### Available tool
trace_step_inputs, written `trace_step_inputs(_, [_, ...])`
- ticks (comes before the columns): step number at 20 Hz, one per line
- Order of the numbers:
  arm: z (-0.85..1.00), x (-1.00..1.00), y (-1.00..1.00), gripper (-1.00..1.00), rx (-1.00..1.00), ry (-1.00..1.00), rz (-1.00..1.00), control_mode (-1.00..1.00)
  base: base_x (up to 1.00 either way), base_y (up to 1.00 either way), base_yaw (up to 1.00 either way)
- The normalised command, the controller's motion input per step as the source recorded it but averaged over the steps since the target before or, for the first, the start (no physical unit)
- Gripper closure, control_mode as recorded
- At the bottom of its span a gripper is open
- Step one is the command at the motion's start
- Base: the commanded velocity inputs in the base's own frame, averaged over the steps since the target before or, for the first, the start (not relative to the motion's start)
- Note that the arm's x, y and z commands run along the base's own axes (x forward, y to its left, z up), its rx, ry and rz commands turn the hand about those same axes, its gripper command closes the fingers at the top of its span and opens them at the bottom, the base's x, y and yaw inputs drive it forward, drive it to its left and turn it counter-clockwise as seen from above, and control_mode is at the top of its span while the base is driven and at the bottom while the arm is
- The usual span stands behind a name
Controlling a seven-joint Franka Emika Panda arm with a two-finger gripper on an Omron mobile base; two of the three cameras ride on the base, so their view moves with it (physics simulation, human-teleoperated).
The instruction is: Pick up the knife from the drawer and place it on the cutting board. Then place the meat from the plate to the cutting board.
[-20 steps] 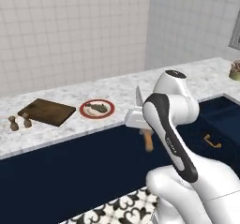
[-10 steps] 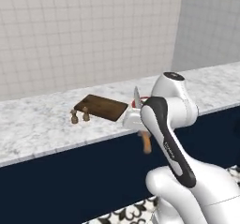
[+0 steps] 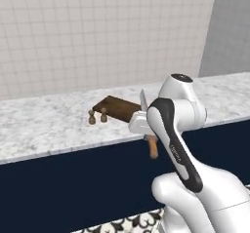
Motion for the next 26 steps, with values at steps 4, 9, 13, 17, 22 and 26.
trace_step_inputs(4, [0.00,0.00,0.00,1.00,0.00,0.00,0.00,1.00,0.00,-0.33,0.35])
trace_step_inputs(9, [0.00,0.00,0.00,1.00,0.00,0.00,0.00,1.00,0.01,-0.52,0.23])
trace_step_inputs(13, [0.00,0.00,0.00,1.00,0.00,0.00,0.00,1.00,0.15,-0.62,0.00])
trace_step_inputs(17, [0.00,0.00,0.00,1.00,0.00,0.00,0.00,1.00,0.43,-0.16,0.00])
trace_step_inputs(22, [0.00,0.00,0.00,1.00,0.00,0.00,0.00,1.00,0.54,0.00,0.00])
trace_step_inputs(26, [0.00,0.00,0.00,1.00,0.00,0.00,0.00,1.00,0.62,0.00,0.00])
